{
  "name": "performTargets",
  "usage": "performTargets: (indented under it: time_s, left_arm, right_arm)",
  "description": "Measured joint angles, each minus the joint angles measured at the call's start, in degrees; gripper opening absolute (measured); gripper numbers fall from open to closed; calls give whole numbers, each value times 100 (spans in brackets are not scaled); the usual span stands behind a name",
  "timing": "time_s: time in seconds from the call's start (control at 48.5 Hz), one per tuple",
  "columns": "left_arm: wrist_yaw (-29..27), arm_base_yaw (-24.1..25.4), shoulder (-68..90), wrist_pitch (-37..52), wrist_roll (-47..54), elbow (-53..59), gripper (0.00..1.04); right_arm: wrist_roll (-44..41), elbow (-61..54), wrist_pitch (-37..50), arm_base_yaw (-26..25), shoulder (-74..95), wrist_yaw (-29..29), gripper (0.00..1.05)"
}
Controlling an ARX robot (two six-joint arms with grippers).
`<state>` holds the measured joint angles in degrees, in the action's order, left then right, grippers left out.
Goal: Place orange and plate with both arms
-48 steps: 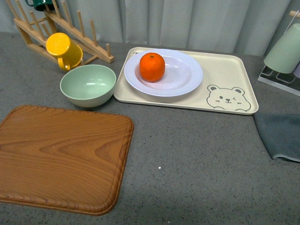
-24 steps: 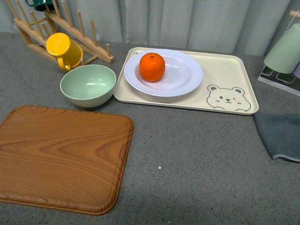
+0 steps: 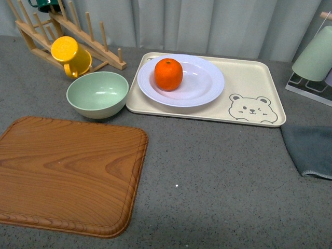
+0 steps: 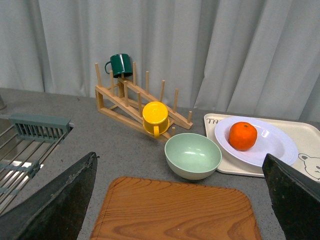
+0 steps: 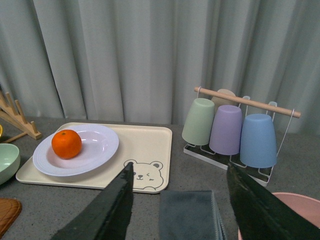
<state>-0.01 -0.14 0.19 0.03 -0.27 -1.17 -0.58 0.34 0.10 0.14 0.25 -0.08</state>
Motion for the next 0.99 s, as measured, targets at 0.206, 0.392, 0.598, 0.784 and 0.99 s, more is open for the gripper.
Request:
performTargets:
  time_s: [0.206,0.392,0.598,0.784,0.99]
  left_arm:
    - [-2,0,0,0,0,0,98]
    - [0,0,0,0,0,0,98]
    - [0,0,0,0,0,0,98]
    - [0,0,0,0,0,0,98]
    - [0,0,0,0,0,0,98]
  right_arm:
    - [0,0,0,0,0,0,95]
    - [4,0,0,0,0,0,96]
    - [4,0,0,0,0,0,96]
    - [4,0,0,0,0,0,96]
    - [4,0,0,0,0,0,96]
